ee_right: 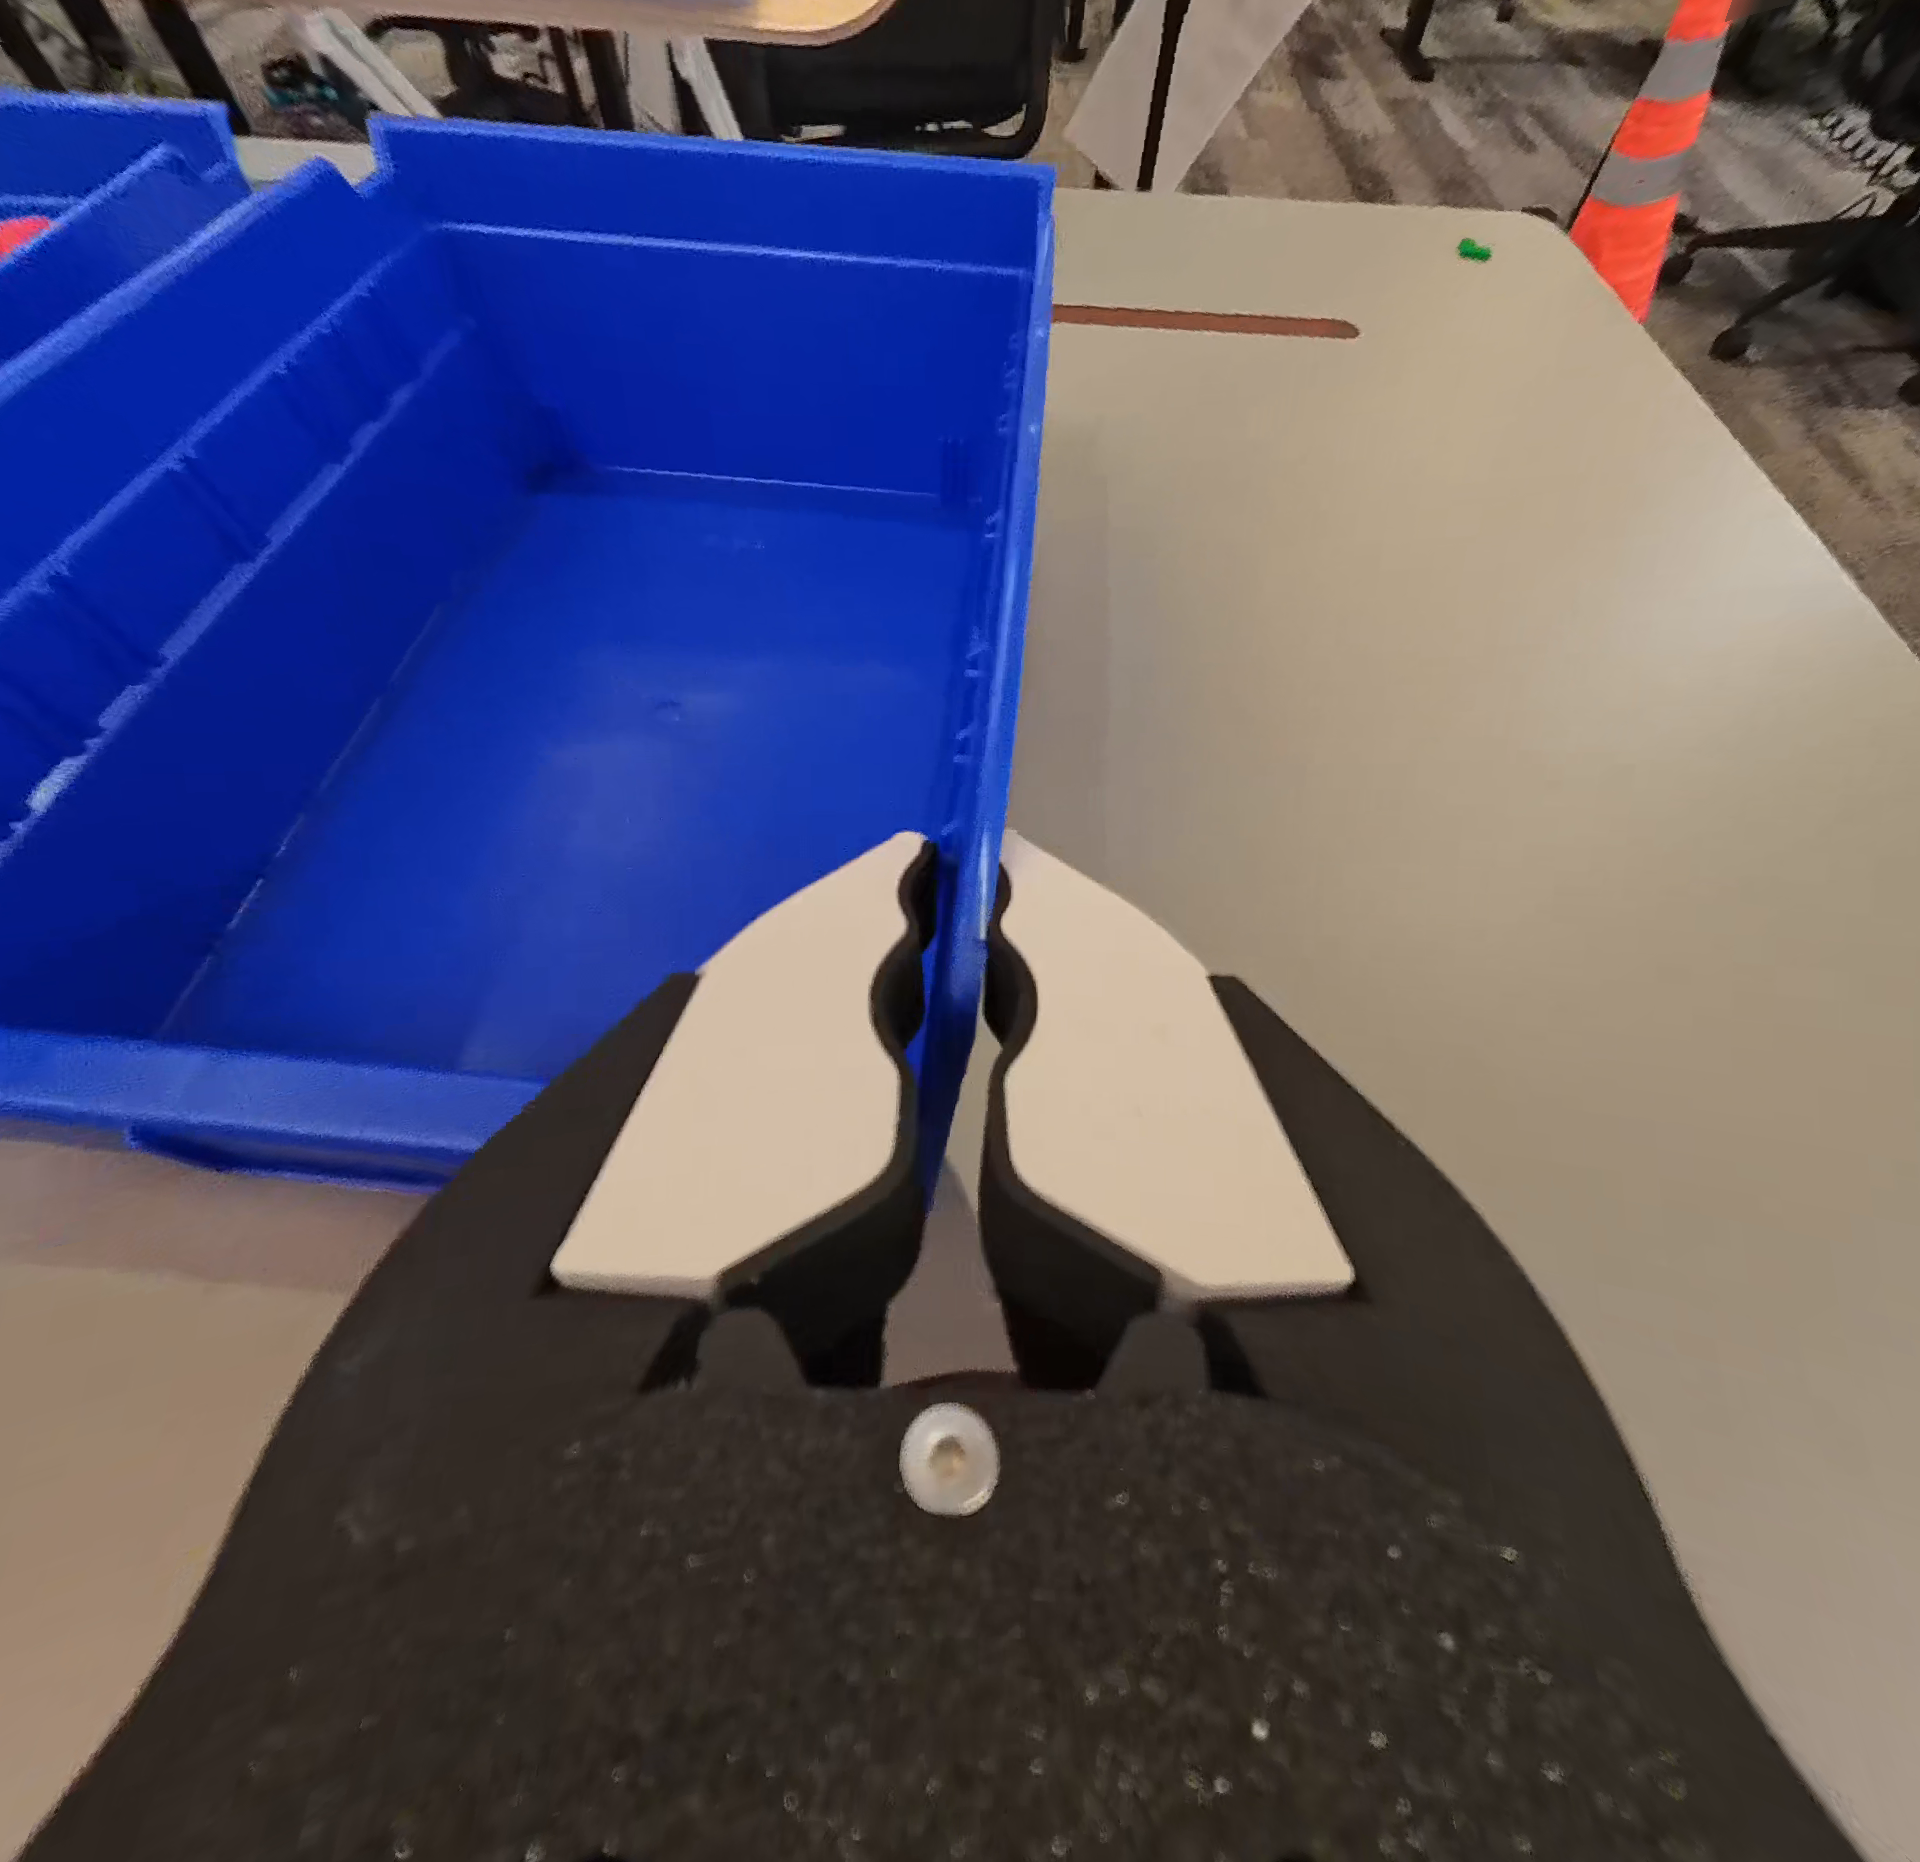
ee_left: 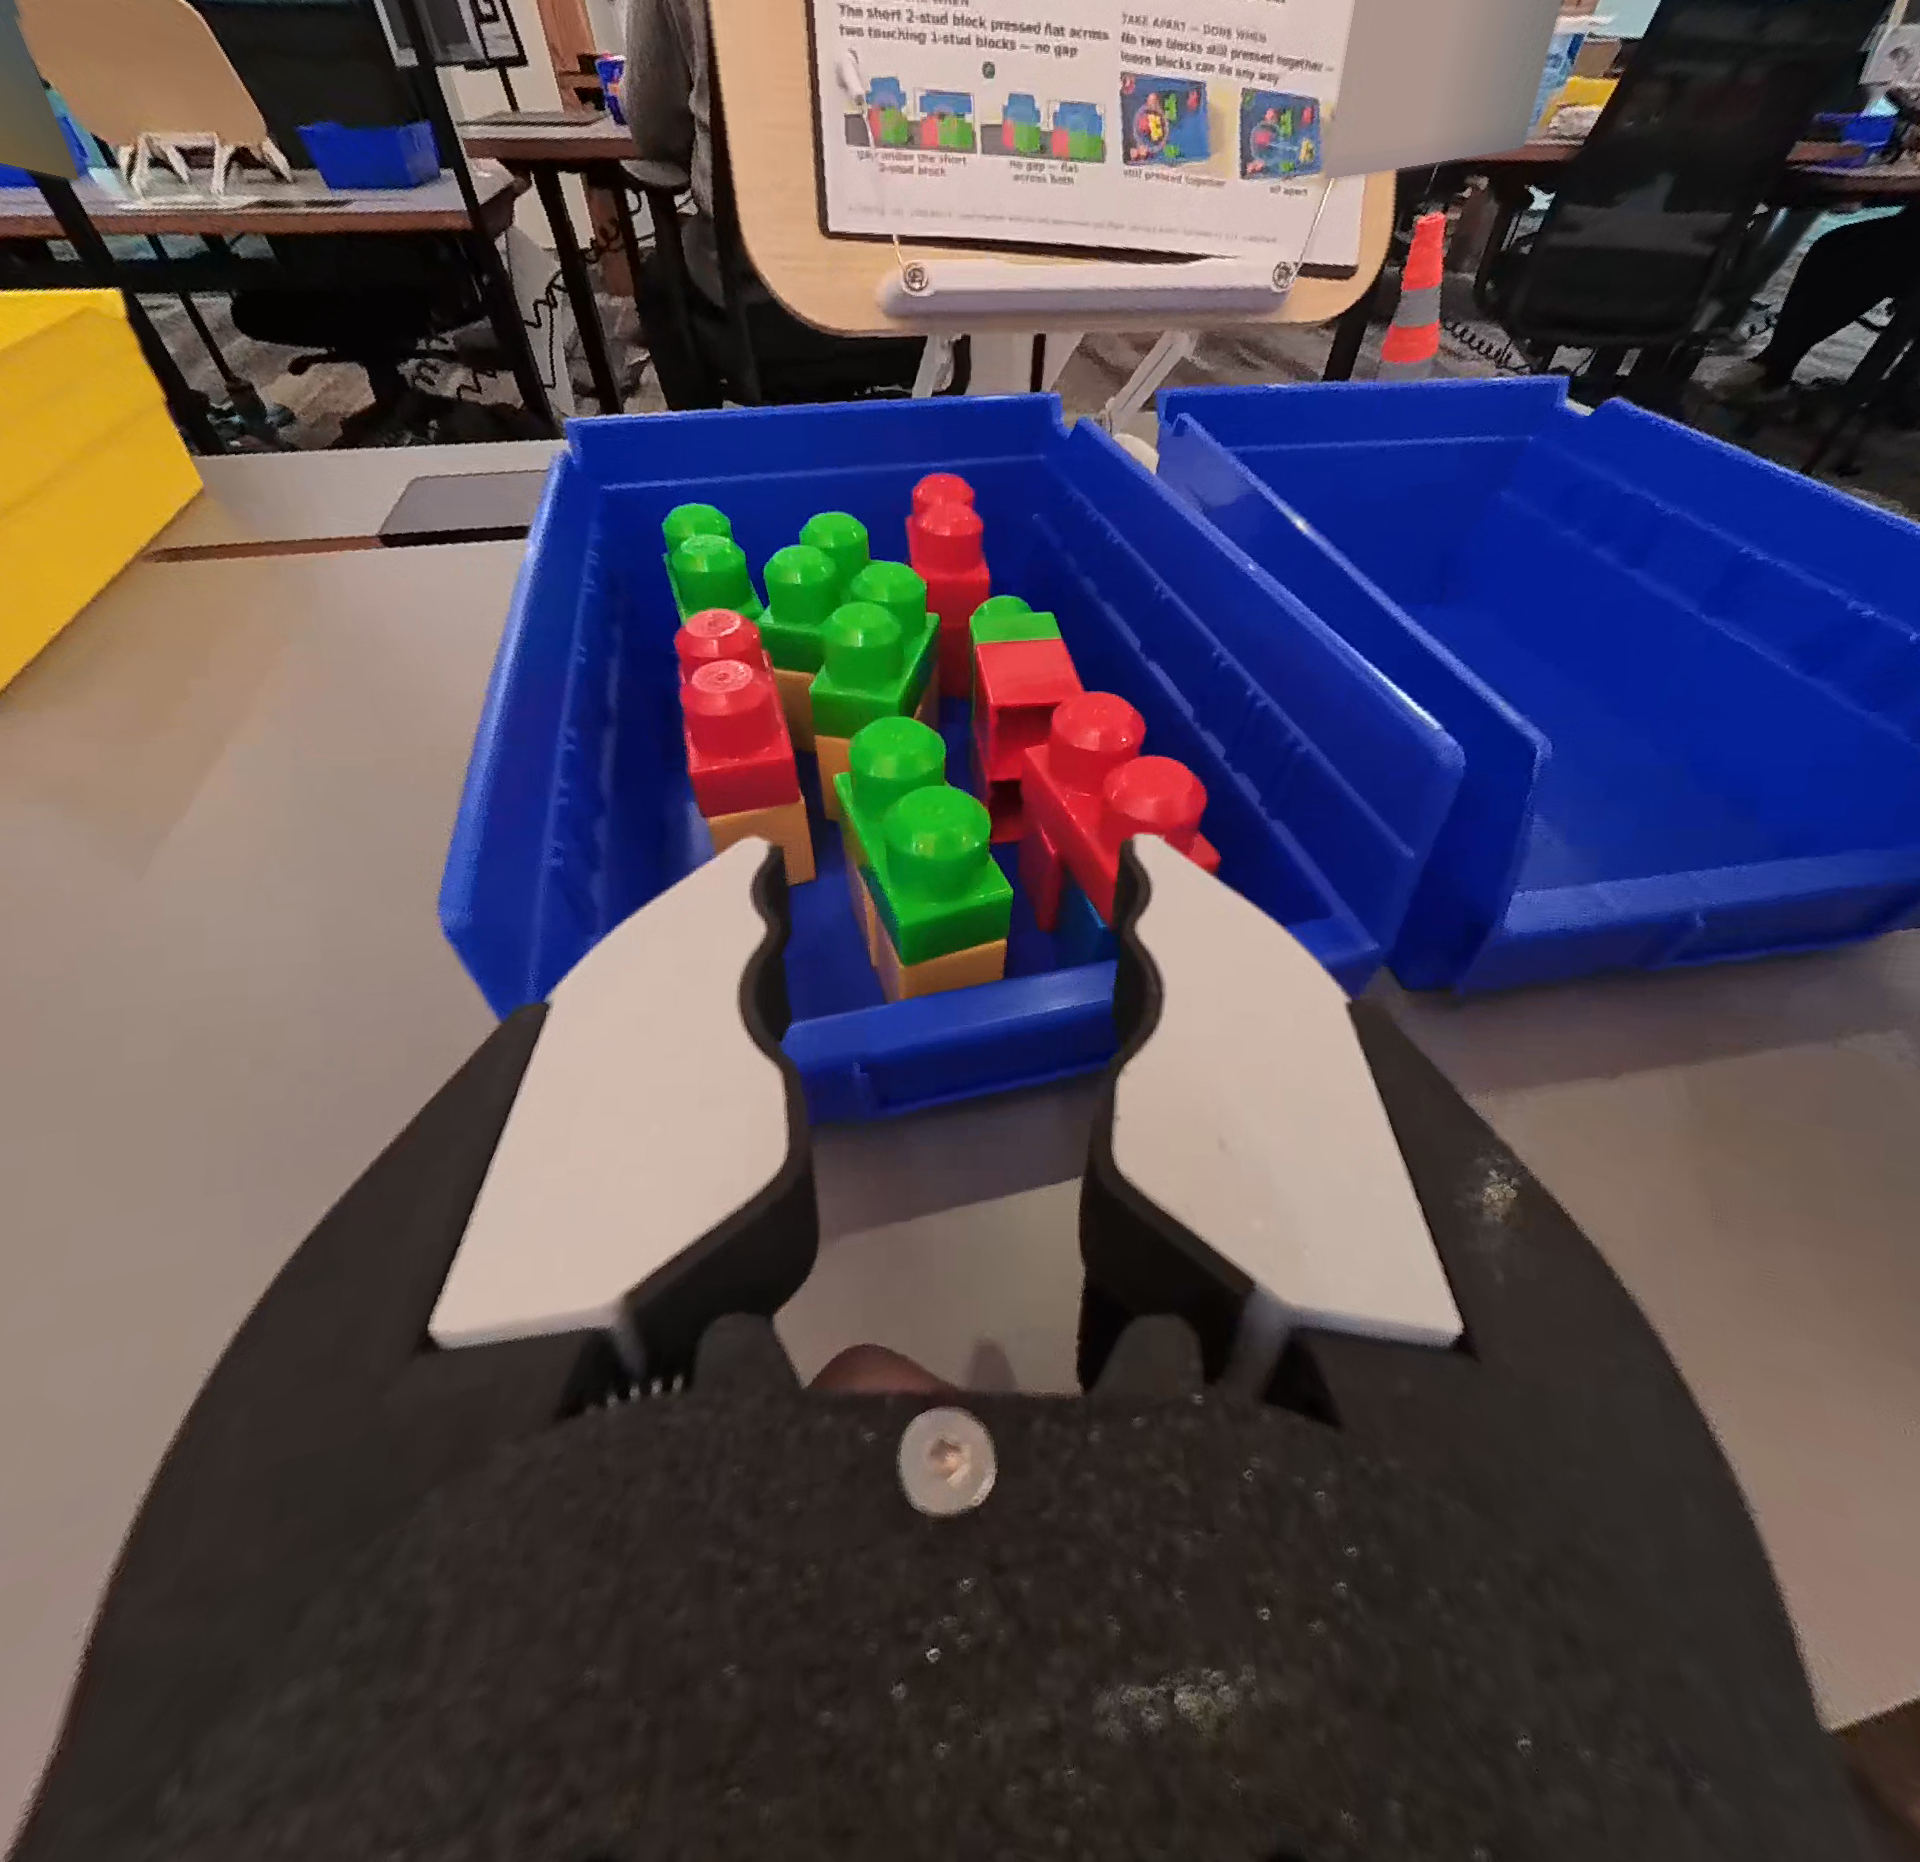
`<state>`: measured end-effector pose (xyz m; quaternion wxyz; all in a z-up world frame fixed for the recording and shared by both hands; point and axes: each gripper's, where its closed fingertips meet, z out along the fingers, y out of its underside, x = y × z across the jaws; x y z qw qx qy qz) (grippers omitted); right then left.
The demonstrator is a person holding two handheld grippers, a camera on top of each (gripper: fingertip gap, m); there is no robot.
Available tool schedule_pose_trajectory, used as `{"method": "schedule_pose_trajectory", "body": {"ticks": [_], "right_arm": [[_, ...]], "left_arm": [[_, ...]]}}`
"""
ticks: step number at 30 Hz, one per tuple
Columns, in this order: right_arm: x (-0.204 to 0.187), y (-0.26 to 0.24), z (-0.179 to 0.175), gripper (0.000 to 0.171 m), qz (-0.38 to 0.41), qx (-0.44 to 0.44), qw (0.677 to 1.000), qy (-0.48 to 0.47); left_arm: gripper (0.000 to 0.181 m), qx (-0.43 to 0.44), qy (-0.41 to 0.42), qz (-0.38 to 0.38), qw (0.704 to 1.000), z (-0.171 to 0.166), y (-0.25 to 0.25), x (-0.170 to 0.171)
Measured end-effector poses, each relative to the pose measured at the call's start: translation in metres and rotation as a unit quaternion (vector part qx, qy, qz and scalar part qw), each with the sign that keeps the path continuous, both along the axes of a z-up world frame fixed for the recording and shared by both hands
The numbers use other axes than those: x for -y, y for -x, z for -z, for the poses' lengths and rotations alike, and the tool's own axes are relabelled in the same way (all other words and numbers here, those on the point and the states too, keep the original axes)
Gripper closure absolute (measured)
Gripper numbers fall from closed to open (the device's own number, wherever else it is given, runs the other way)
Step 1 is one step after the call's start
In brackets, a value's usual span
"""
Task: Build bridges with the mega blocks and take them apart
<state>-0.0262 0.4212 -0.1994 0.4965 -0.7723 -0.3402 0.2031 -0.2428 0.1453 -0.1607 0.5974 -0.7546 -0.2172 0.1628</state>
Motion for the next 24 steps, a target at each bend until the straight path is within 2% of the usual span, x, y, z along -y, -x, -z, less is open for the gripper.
{"method": "schedule_pose_trajectory", "body": {"ticks": [7, 13, 24], "right_arm": [[-0.035, -0.014, -0.002, 0.166, -0.024, 0.006, 1.000, 0.009], [-0.082, -0.063, -0.008, 0.166, 0.007, 0.006, 1.000, 0.005], [-0.156, -0.157, -0.002, 0.166, 0.034, 0.000, 0.999, 0.025]], "left_arm": [[0.124, 0.053, 0.000, -0.007, 0.999, 0.020, 0.010, 0.013], [0.127, 0.051, -0.002, -0.020, 0.999, 0.019, 0.016, 0.018], [0.127, 0.040, 0.022, -0.008, 0.999, 0.023, 0.003, -0.004]]}}
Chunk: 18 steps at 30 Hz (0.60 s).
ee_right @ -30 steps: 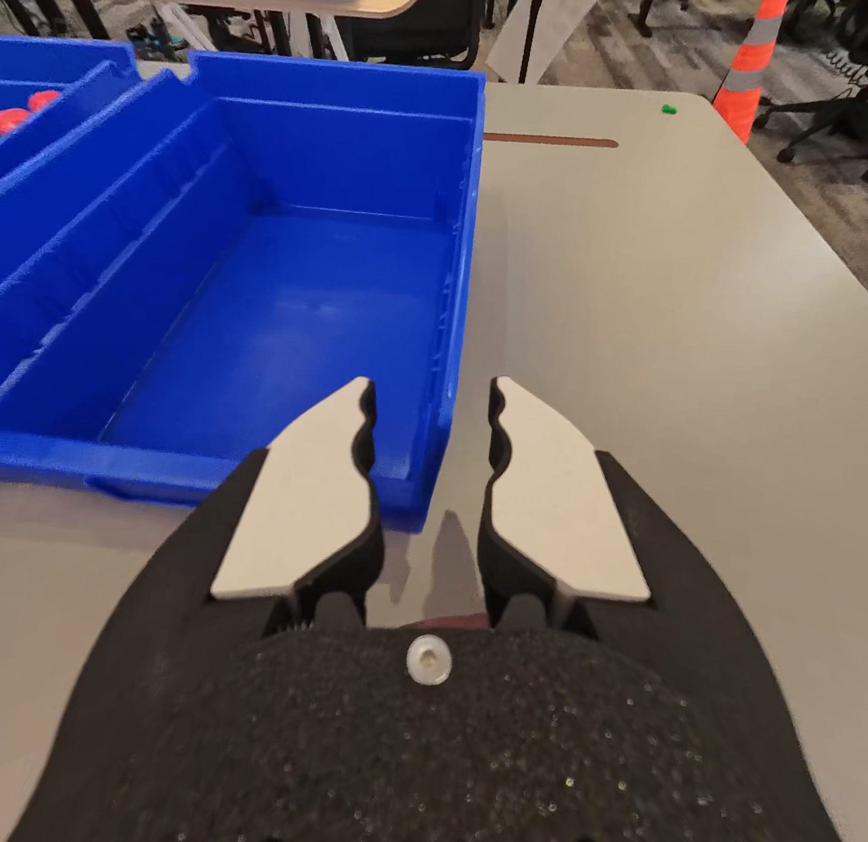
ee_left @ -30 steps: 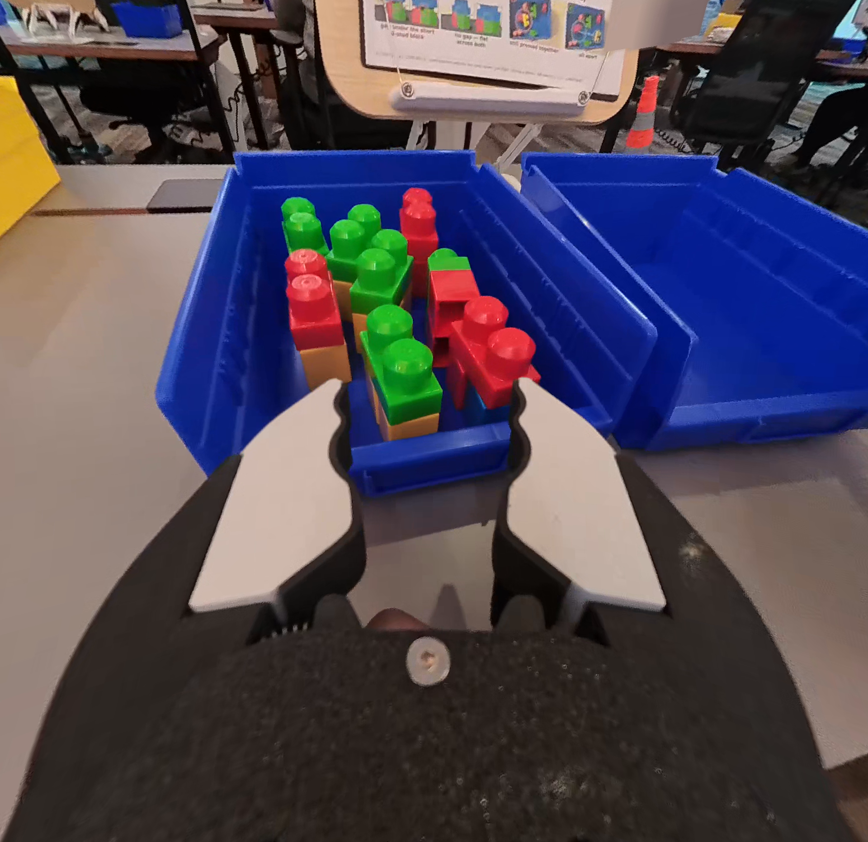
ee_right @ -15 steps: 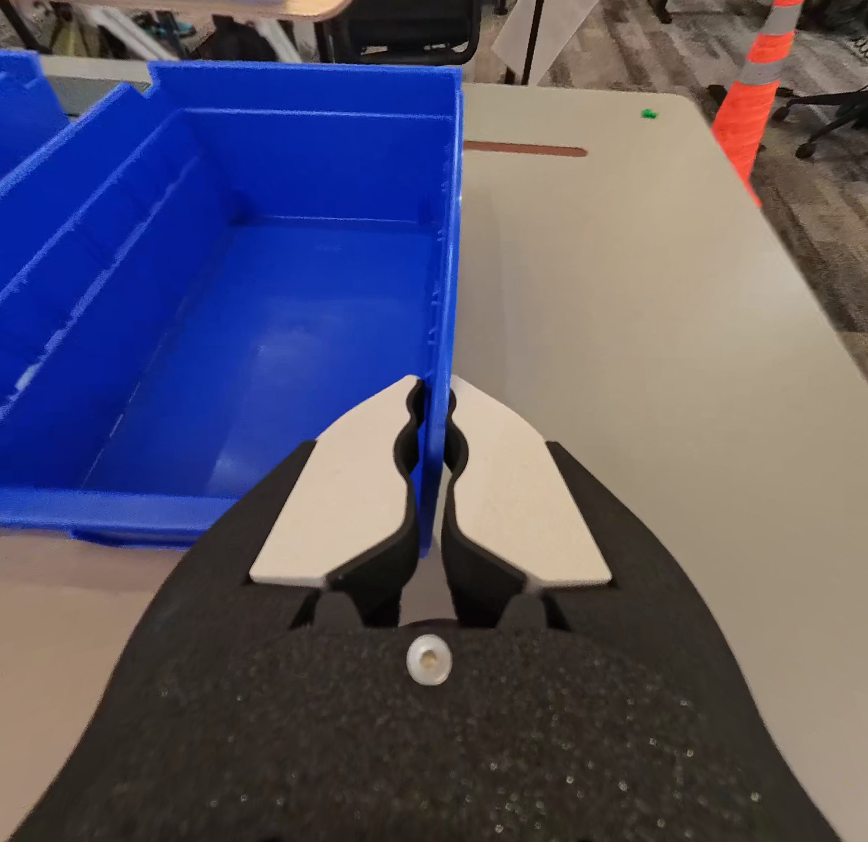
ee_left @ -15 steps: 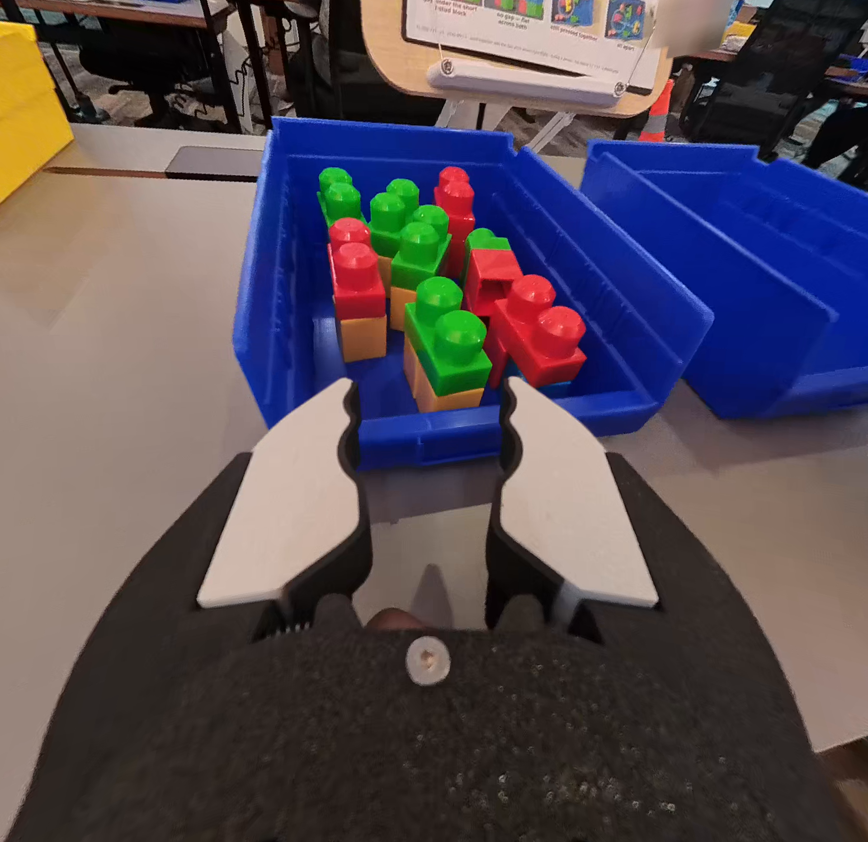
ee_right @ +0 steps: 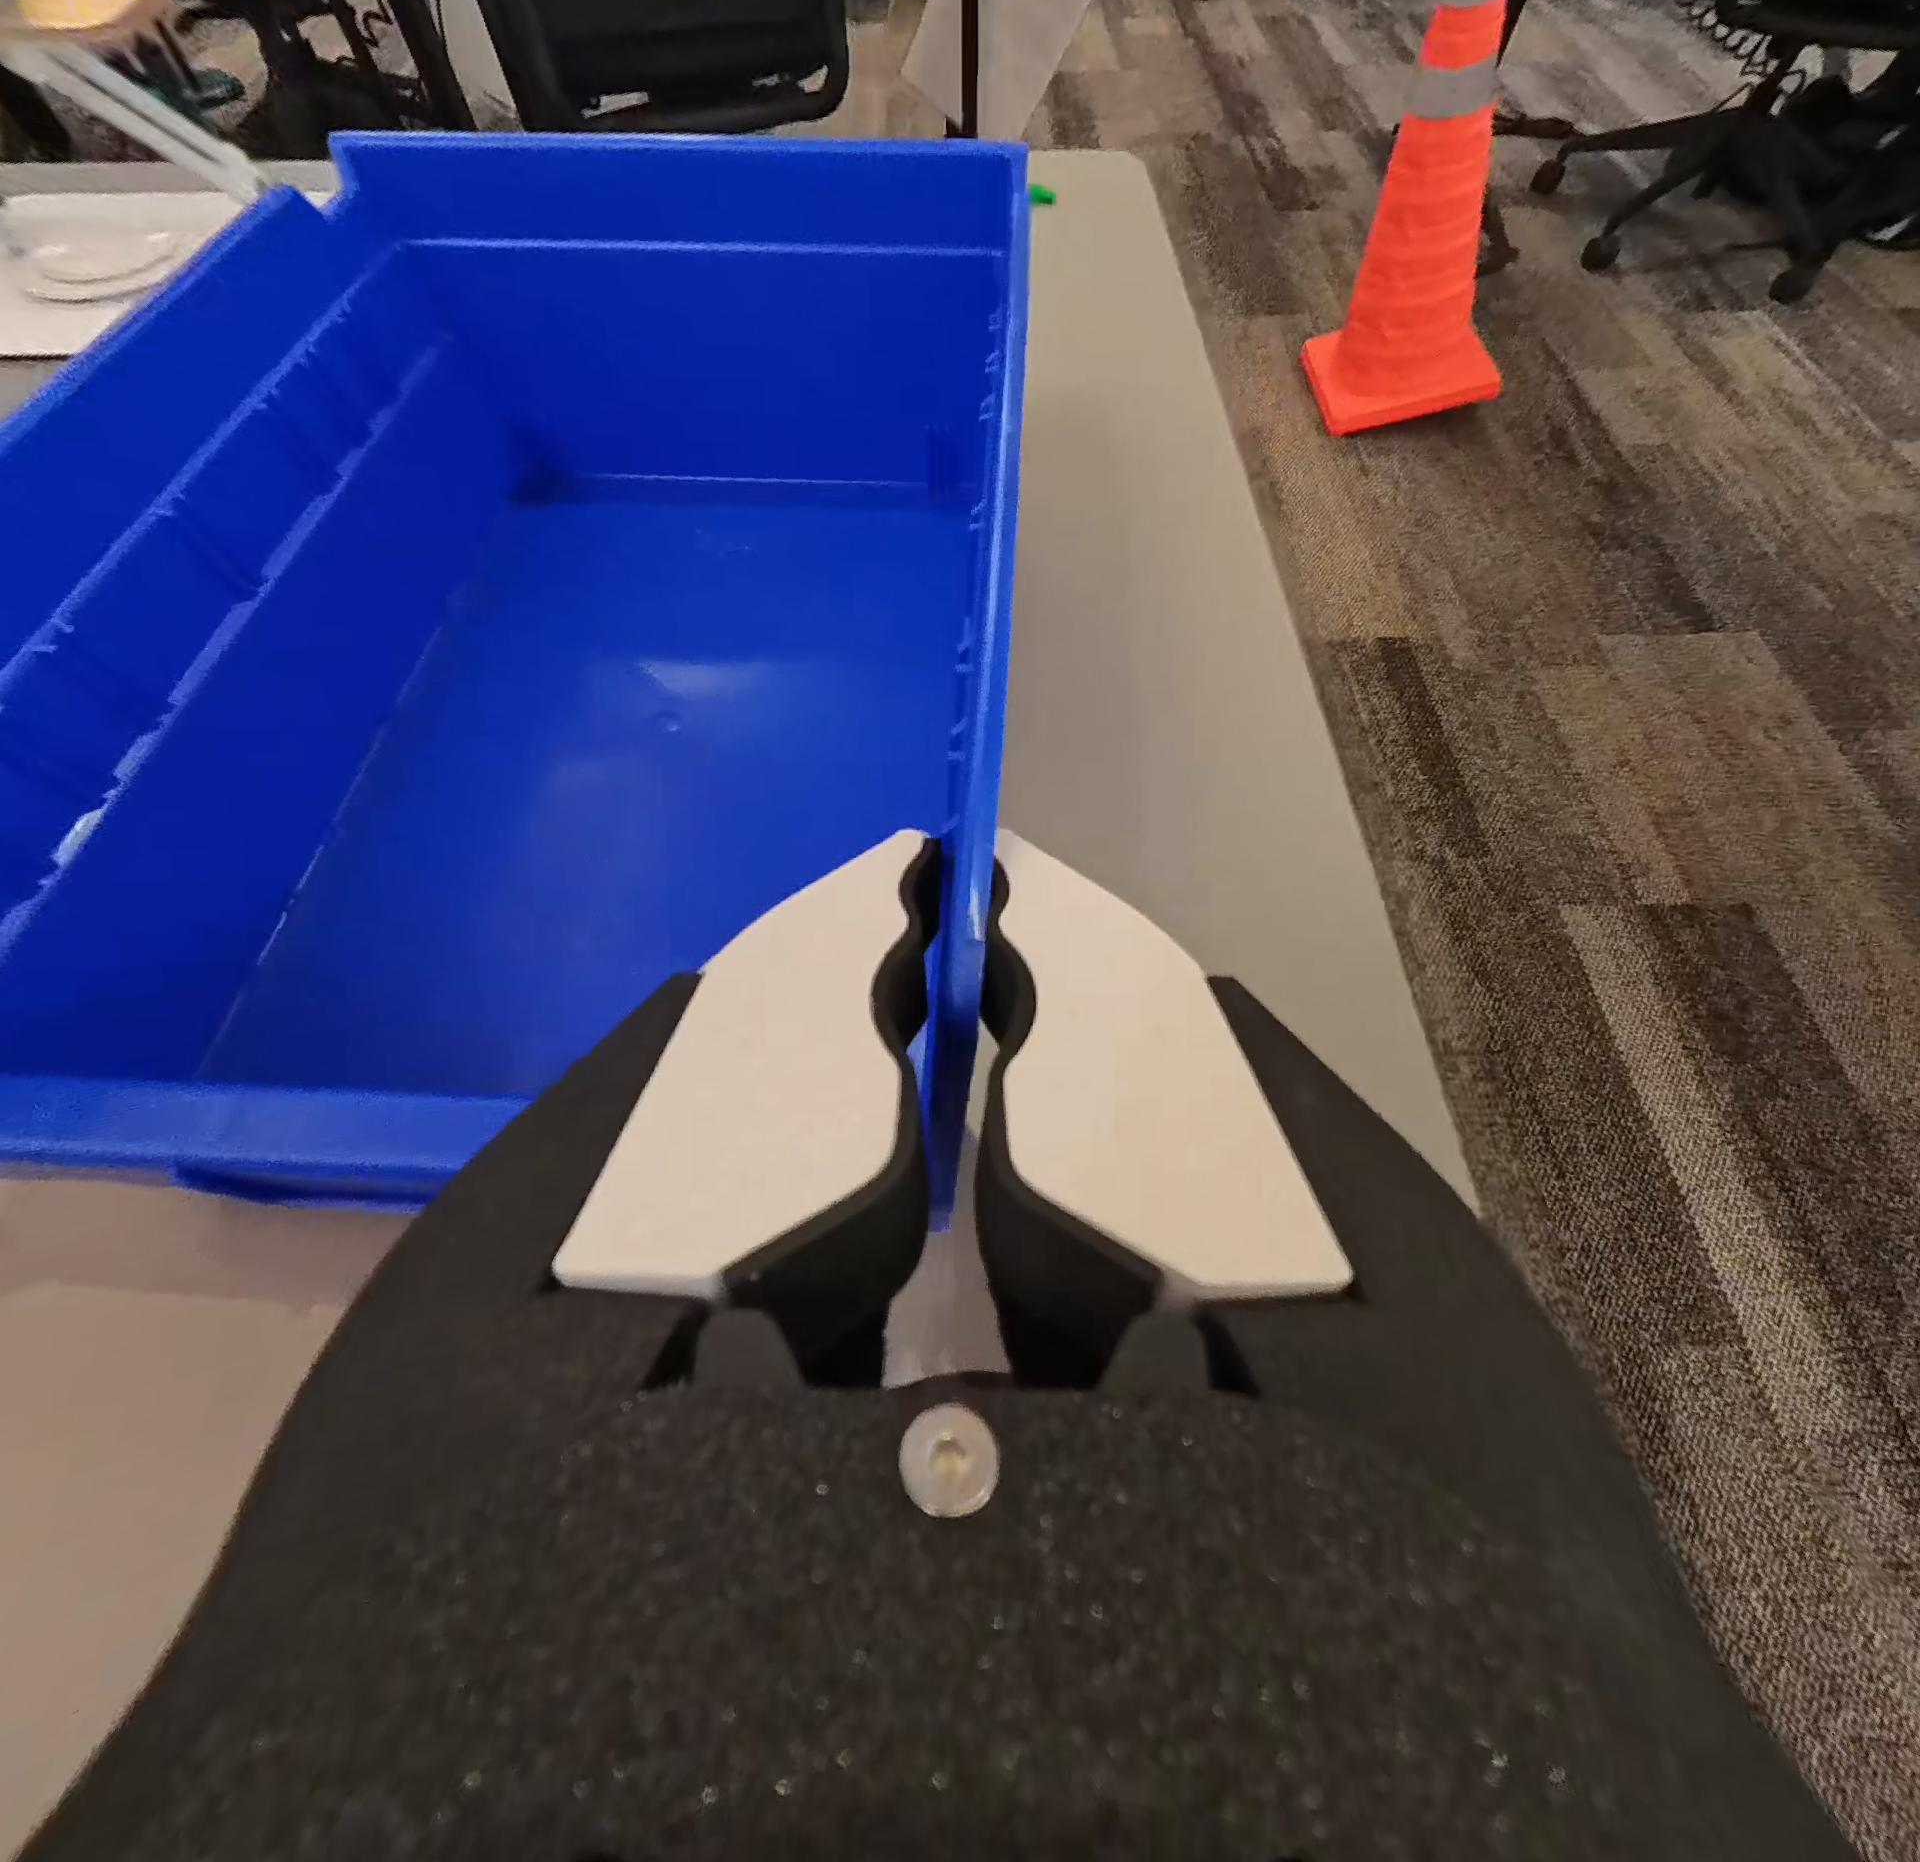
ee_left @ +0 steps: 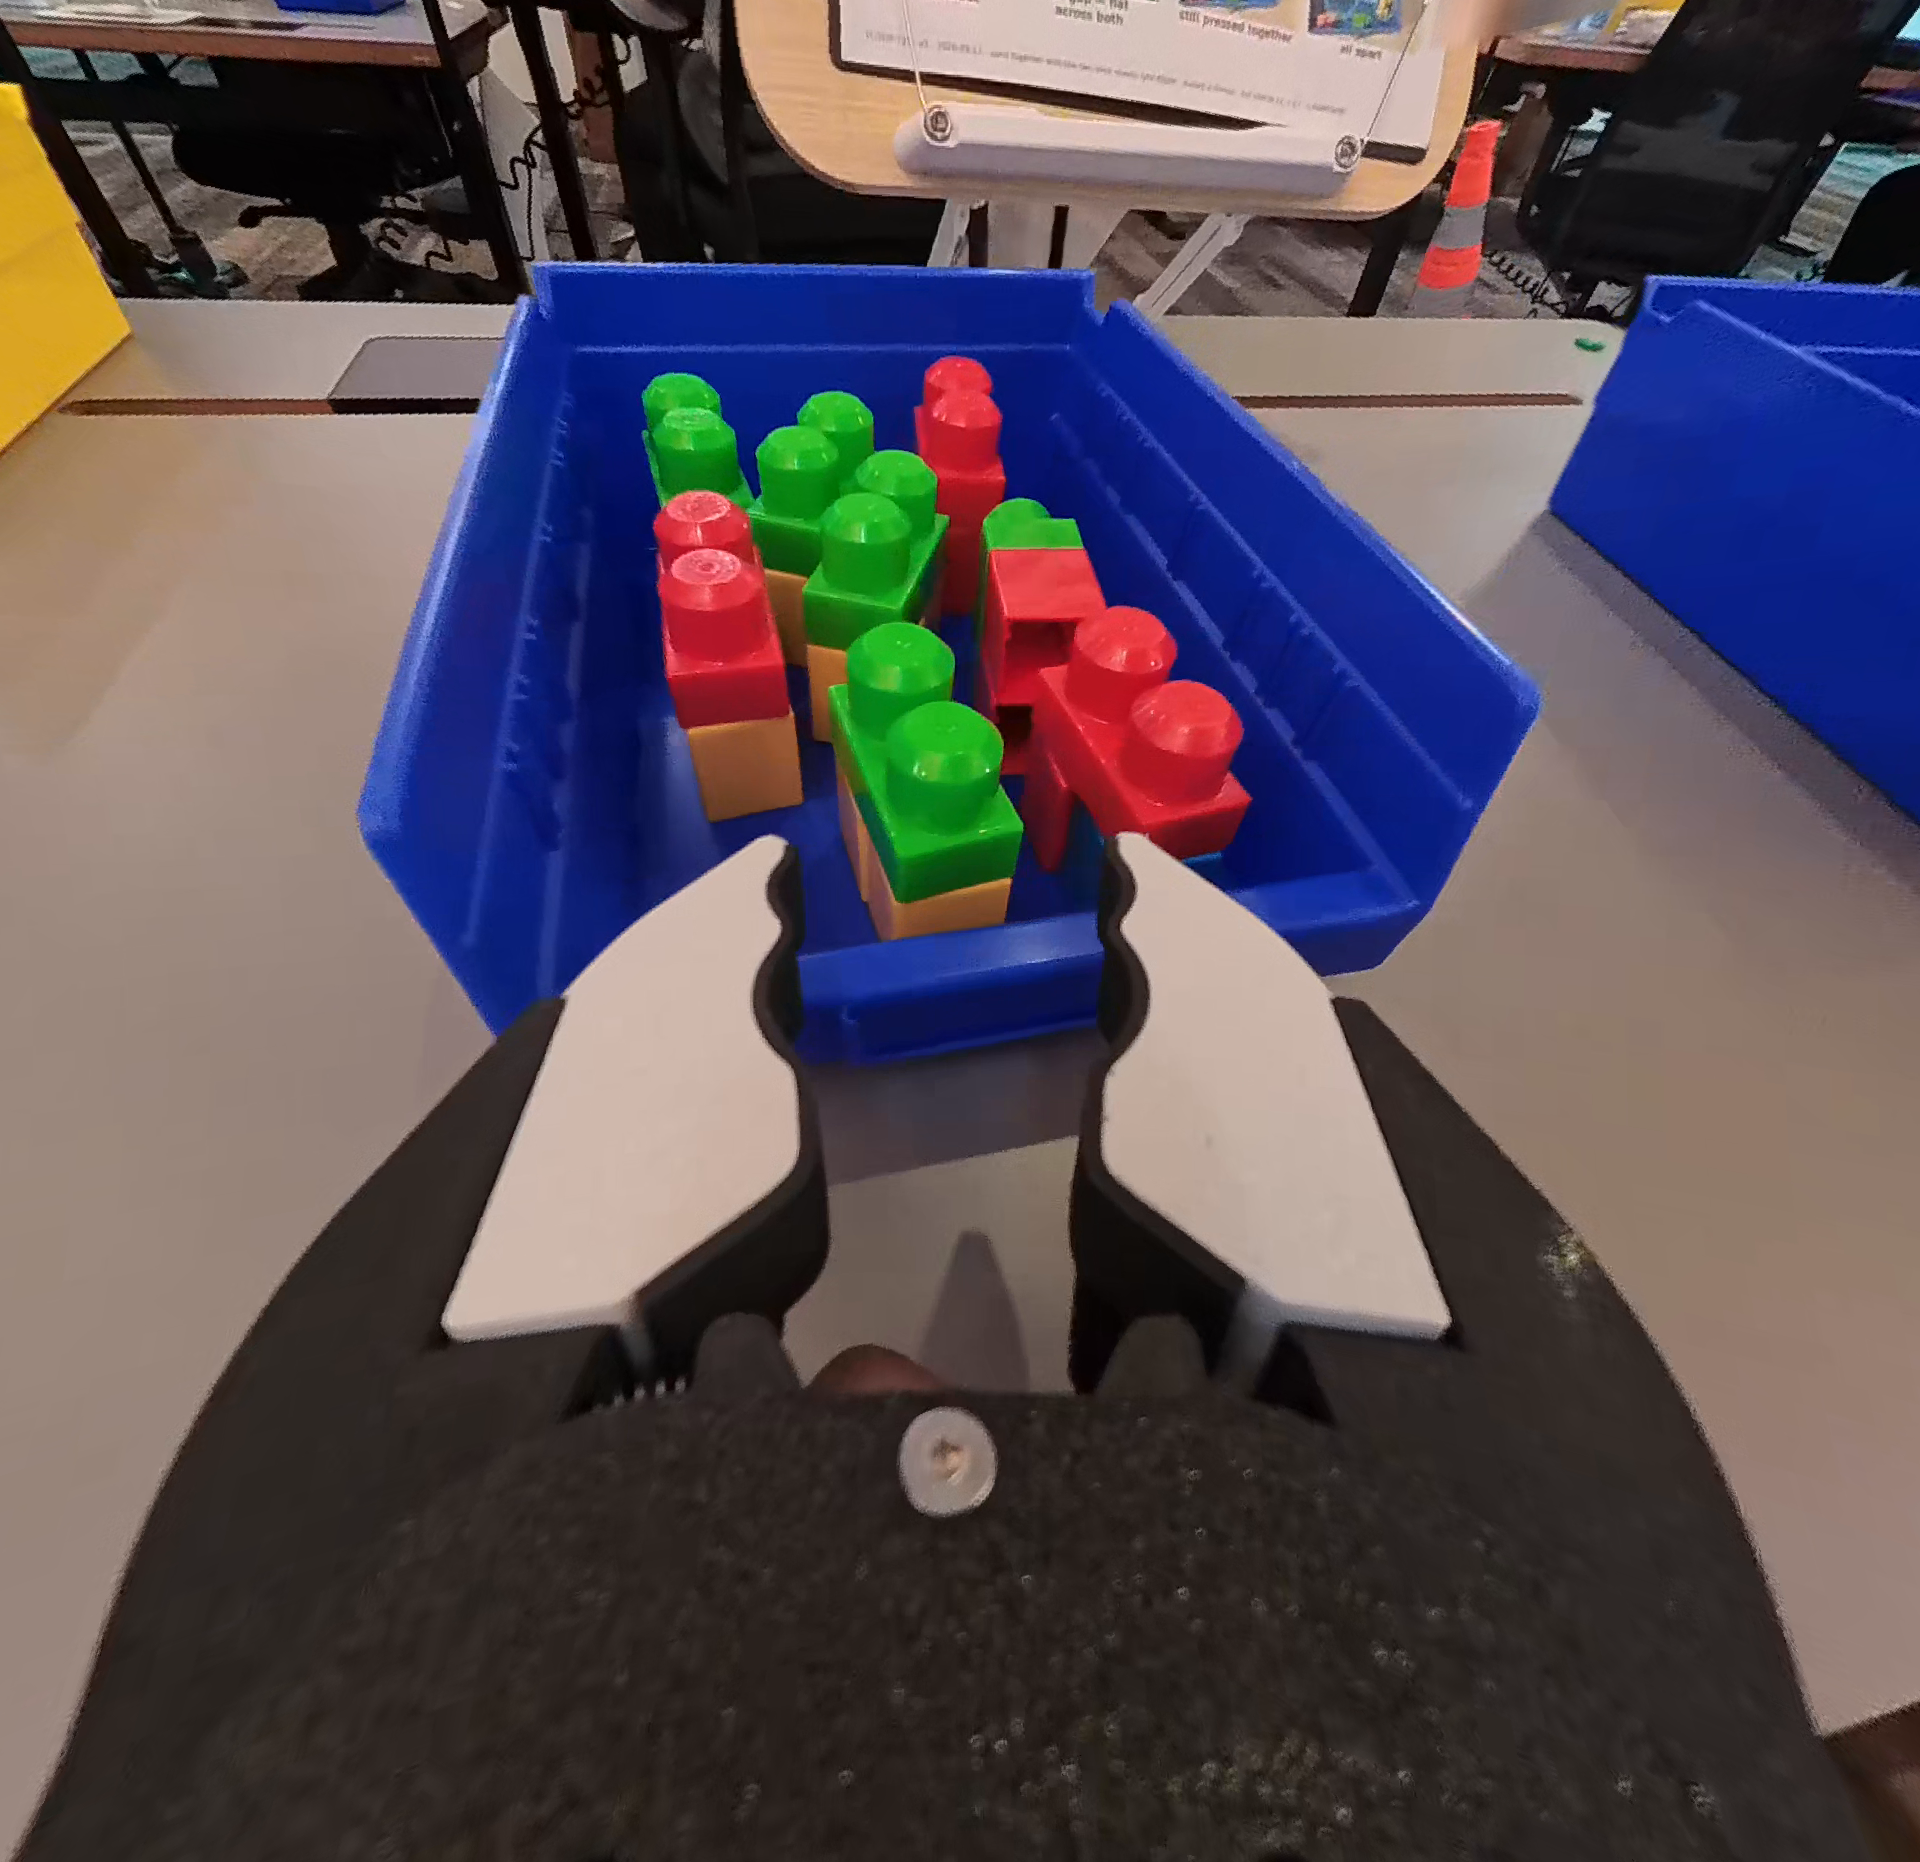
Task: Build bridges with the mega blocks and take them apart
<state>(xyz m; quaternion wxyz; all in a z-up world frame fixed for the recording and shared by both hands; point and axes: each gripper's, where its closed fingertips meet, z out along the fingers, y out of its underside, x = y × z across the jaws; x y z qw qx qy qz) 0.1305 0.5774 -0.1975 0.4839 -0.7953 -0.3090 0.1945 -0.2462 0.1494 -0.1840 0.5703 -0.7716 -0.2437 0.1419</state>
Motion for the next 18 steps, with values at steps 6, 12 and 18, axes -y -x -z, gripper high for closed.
{"method": "schedule_pose_trajectory", "body": {"ticks": [6, 12, 18], "right_arm": [[-0.014, -0.012, 0.002, 0.165, -0.012, 0.009, 1.000, 0.000], [-0.009, -0.020, -0.030, 0.111, 0.028, 0.034, 0.997, -0.070], [0.083, 0.019, -0.093, 0.107, 0.012, 0.005, 0.986, -0.165]], "left_arm": [[0.127, 0.005, 0.003, -0.008, 1.000, 0.002, 0.000, -0.002], [0.127, 0.002, 0.007, -0.016, 1.000, 0.002, 0.003, 0.002], [0.127, -0.031, 0.014, -0.042, 0.999, -0.007, 0.016, 0.021]]}}
